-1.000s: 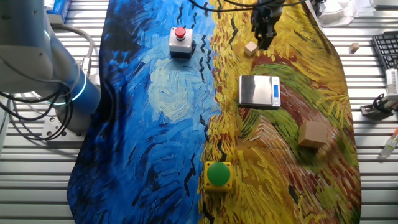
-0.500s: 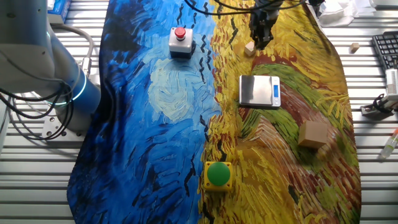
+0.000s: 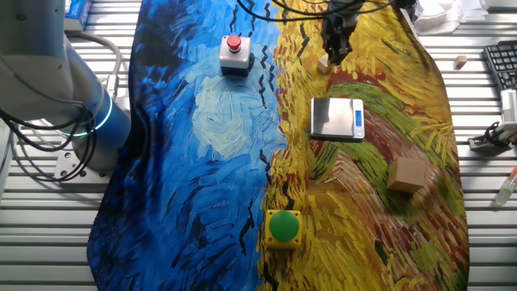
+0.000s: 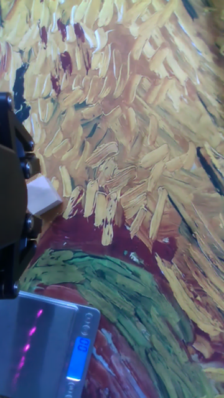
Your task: Place the block on the scale
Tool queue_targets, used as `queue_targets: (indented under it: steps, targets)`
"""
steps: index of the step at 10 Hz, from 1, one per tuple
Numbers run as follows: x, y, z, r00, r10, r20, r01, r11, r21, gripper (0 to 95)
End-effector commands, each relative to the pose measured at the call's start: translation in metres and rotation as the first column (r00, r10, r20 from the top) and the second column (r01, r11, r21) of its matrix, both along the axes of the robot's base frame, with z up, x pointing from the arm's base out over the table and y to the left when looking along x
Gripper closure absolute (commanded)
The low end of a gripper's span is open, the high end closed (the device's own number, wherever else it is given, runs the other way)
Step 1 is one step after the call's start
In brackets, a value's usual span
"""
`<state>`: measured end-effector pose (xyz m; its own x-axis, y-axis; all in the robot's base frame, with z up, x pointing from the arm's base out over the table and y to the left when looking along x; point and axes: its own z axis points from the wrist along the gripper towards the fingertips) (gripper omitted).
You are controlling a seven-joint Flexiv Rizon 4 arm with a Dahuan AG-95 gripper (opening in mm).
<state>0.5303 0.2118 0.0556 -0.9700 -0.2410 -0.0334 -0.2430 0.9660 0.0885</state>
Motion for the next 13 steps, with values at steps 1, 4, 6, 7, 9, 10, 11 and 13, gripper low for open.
queue_targets:
  steps: [1, 4, 6, 7, 9, 10, 11, 13]
  targets:
    - [-0.0013, 0.0068, -0.0026, 0.996, 0.086, 0.020, -0.086, 0.996, -0.003, 57.0]
    - [-0.0036, 0.0123, -0.0065, 0.972, 0.229, 0.051, -0.228, 0.973, -0.021, 57.0]
    - [-0.0036, 0.0123, -0.0065, 0.946, 0.316, 0.067, -0.315, 0.949, -0.029, 57.0]
    - [-0.0036, 0.0123, -0.0065, 0.943, 0.325, 0.070, -0.323, 0.946, -0.034, 57.0]
    - [-0.0034, 0.0121, -0.0064, 0.945, 0.321, 0.071, -0.318, 0.947, -0.043, 57.0]
    - [-0.0032, 0.0117, -0.0063, 0.946, 0.317, 0.071, -0.314, 0.948, -0.045, 57.0]
    - [-0.0031, 0.0111, -0.0062, 0.946, 0.317, 0.070, -0.314, 0.948, -0.051, 57.0]
    - [-0.0031, 0.0110, -0.0062, 0.947, 0.314, 0.068, -0.311, 0.949, -0.056, 57.0]
